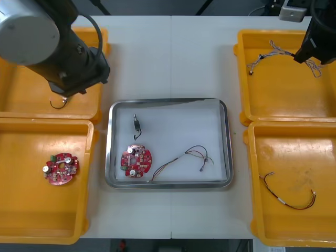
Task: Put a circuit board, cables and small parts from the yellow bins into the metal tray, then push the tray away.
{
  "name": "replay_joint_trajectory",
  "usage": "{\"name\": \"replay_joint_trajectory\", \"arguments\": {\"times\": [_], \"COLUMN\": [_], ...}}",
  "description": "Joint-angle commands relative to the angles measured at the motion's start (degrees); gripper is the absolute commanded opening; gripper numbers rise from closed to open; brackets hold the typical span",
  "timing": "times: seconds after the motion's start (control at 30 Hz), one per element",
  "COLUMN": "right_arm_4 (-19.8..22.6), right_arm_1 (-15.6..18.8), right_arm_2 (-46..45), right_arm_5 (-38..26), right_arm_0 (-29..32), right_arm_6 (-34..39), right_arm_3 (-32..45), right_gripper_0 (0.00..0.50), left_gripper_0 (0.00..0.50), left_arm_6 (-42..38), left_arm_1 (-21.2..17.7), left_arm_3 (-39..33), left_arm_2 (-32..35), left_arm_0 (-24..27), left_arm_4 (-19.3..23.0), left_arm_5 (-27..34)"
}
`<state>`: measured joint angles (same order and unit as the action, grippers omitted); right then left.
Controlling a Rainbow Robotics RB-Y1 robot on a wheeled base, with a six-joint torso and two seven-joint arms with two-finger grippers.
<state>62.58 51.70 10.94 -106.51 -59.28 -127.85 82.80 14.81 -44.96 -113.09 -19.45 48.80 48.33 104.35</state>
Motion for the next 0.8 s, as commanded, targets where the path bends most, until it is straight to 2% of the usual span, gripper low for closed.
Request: {"name": "replay_joint_trajectory", "arguments": {"times": [0.03, 0.17, 0.33, 0.47, 0.7, 0.8], "right_arm_4": [3.0, 5.7, 6.3, 6.8, 5.7, 3.9], "right_arm_1": [-0.3, -2.1, -5.7, -7.1, -10.1, -10.8], "right_arm_2": [-1.8, -1.8, -1.1, 2.7, 11.9, 16.0], "right_arm_5": [-0.6, -0.6, 0.0, 1.4, 6.0, 8.4], "right_arm_0": [-1.7, -1.6, -0.8, -0.6, -0.6, -0.6], "right_arm_6": [3.3, 4.2, 4.2, 3.7, 2.2, -2.0], "right_arm_3": [3.2, 4.4, 9.4, 13.0, 17.8, 19.1], "right_gripper_0": [0.0, 0.0, 0.0, 0.0, 0.0, 0.0], "left_gripper_0": [0.5, 0.5, 0.5, 0.5, 0.5, 0.5], "left_arm_6": [-0.7, 0.4, 4.0, 6.8, 10.1, 10.2], "left_arm_1": [-4.8, -7.3, -10.1, -11.0, -11.9, -11.9], "left_arm_3": [4.8, 9.0, 14.7, 18.9, 27.0, 29.6], "left_arm_2": [3.6, 4.5, 4.7, 4.9, 4.8, 4.8], "left_arm_0": [3.3, 3.4, 3.4, 3.4, 3.3, 3.4], "left_arm_4": [2.7, 2.9, 2.6, 1.8, -0.3, -1.0], "left_arm_5": [-2.1, -3.0, -6.0, -8.4, -14.9, -18.1]}}
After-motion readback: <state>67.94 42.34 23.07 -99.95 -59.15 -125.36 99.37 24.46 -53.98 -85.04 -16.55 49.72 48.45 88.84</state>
